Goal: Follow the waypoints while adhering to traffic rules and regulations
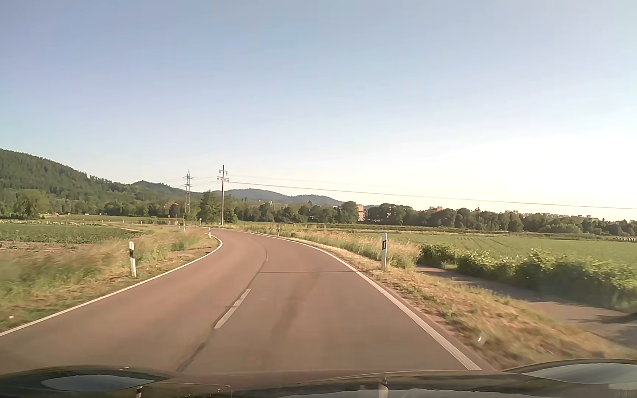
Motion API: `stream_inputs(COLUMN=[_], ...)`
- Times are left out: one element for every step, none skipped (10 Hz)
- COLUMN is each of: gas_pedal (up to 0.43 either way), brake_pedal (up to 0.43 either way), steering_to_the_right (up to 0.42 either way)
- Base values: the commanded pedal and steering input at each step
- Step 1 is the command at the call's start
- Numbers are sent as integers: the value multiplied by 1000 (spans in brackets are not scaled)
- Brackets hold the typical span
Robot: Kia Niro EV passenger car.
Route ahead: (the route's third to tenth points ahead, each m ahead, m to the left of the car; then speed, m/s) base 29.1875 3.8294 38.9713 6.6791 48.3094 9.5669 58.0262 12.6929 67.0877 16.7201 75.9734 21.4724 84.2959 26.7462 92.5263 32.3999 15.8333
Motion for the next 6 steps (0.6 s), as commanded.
stream_inputs(gas_pedal=[130, 130, 130, 130, 130, 130], brake_pedal=[0, 0, 0, 0, 0, 0], steering_to_the_right=[-36, -37, -37, -37, -38, -38])
